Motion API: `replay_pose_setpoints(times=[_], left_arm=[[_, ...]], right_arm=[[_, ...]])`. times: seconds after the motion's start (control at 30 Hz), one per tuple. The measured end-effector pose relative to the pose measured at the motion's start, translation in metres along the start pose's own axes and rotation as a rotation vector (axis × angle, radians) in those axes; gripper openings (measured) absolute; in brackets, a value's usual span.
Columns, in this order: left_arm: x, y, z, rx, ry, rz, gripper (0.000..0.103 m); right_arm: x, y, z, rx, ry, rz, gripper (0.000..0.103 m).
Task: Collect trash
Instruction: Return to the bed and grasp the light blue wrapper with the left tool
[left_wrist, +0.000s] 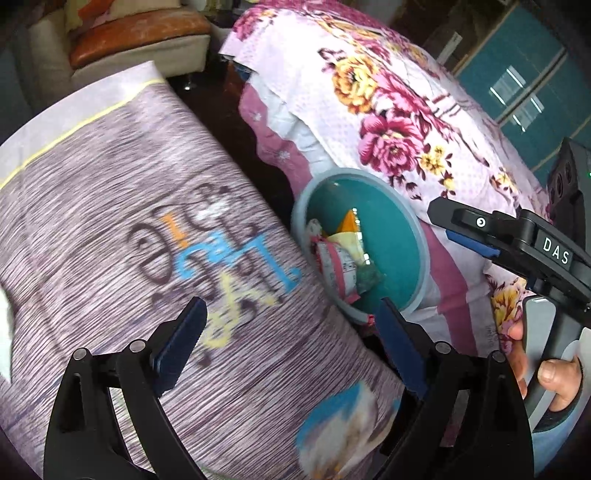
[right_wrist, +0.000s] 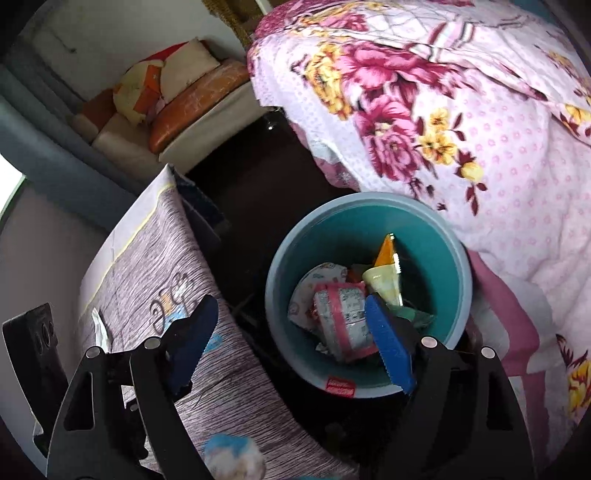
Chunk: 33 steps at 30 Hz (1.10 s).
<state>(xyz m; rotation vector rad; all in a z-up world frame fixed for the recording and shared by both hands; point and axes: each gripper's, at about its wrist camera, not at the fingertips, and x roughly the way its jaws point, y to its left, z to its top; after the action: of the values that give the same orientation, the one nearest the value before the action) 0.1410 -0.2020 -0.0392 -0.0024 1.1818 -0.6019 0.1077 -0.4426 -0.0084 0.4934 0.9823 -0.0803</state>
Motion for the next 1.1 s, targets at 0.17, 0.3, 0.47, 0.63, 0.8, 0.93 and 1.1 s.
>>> replay_pose_setpoints(times=[0.17,0.3,0.47,0.63,0.8,0.93,1.1], left_arm=[[-0.028,0.034,-0.017,-0.038,-0.035,0.044,0.093],[-0.053,0.07,-0.034,-0.087,-0.061,0.083,0.093],[-0.087,0.121,-0.057,-0.166,-0.101,0.131,0.094],[-0.118,0.165,-0.08,-0.24,-0.14,0.16,0.094],[-0.141,0.199,-0.102,-0.289,-0.166,0.181,0.094],[-0.158,0.223,-0.12,-0.32,-0.178,0.201,0.094],[-0.179,0.255,-0.145,-0.342,-0.183,0.239,0.094]], right_arm=[[0.004,0.032,-0.006,-0.057,0.024,0.019,0.078],[0.008,0.069,-0.016,-0.129,0.046,0.046,0.078],[0.015,0.117,-0.031,-0.198,0.084,0.071,0.078],[0.023,0.174,-0.052,-0.292,0.121,0.08,0.078],[0.034,0.219,-0.075,-0.359,0.159,0.092,0.078],[0.042,0.251,-0.09,-0.4,0.194,0.097,0.078],[0.054,0.283,-0.108,-0.45,0.224,0.097,0.078]])
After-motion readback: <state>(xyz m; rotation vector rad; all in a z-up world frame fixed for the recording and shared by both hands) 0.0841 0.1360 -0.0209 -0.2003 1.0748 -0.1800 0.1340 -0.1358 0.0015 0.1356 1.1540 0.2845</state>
